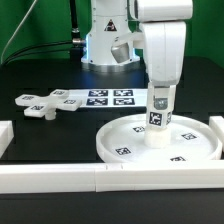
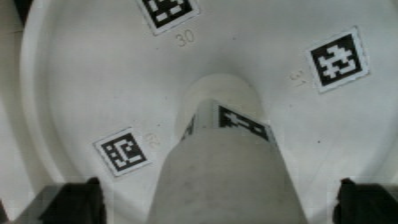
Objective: Assemble round table
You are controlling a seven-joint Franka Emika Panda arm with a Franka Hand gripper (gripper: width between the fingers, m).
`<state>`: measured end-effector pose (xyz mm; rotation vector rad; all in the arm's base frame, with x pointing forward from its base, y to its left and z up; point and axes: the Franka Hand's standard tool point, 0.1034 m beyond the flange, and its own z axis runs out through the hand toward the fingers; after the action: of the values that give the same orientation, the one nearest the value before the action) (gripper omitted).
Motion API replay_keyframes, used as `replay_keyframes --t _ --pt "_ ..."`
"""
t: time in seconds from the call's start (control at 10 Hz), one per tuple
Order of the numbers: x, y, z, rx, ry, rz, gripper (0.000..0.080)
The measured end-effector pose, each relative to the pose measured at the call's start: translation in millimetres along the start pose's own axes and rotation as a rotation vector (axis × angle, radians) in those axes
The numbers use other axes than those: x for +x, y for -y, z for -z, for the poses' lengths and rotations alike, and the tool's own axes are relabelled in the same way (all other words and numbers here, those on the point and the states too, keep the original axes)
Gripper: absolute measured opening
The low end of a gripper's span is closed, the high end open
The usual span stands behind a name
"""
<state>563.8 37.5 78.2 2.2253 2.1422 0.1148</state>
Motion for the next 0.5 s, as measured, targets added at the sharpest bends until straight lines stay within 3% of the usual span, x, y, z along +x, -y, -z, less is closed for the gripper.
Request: replay_keyframes --t 0.2,0.3,0.4,0.5 --pt "2.4 0.2 0.0 -0.001 0.009 0.034 0.0610" --pt "4.2 0.4 0.0 -0.001 0.008 0.018 0.0473" --pt "4.9 1.8 -0.2 0.005 0.009 0.014 0.0407" --pt "3.3 2.0 -0.2 0.008 0.010 0.014 0.0407"
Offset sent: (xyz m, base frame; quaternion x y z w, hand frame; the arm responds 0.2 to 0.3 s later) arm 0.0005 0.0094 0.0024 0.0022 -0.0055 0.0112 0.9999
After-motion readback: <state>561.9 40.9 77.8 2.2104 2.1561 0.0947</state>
